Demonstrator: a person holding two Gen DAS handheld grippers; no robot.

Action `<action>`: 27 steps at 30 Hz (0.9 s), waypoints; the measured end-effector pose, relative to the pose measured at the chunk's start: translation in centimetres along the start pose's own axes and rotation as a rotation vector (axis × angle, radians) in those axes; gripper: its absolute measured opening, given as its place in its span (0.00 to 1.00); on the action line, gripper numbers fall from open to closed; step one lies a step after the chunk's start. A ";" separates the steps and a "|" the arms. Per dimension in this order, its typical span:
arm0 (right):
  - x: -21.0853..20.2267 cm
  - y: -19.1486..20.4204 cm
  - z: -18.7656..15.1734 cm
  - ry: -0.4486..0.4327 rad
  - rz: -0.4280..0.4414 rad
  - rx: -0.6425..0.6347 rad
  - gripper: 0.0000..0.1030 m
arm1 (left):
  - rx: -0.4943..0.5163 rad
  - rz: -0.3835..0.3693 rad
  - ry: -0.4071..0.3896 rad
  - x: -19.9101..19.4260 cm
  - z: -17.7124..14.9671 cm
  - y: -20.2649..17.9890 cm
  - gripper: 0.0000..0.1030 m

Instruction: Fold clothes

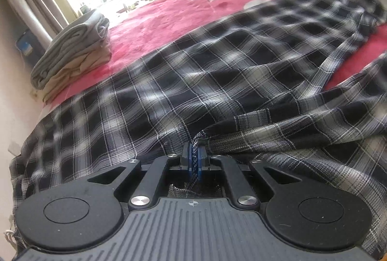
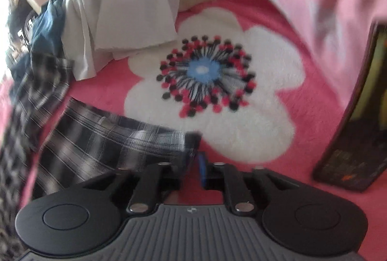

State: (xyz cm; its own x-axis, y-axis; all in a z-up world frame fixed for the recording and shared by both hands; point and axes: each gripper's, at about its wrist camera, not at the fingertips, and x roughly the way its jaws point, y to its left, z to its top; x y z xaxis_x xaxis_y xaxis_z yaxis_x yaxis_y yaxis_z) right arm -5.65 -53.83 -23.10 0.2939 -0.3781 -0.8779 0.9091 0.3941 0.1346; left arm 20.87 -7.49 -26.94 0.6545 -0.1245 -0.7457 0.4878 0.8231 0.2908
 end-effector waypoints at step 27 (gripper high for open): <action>5.4 14.1 7.9 -0.081 0.345 -0.541 0.04 | -0.014 -0.224 -0.002 0.5 0.4 2.8 0.04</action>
State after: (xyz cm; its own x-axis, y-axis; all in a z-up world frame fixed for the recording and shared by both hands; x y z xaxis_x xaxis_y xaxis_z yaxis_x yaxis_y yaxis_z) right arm 11.11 -56.95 -22.32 0.5834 -0.2080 -0.7851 0.4877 0.8627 0.1339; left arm 22.77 -5.44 -26.24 0.5319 -0.3065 -0.7894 0.6130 0.7825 0.1093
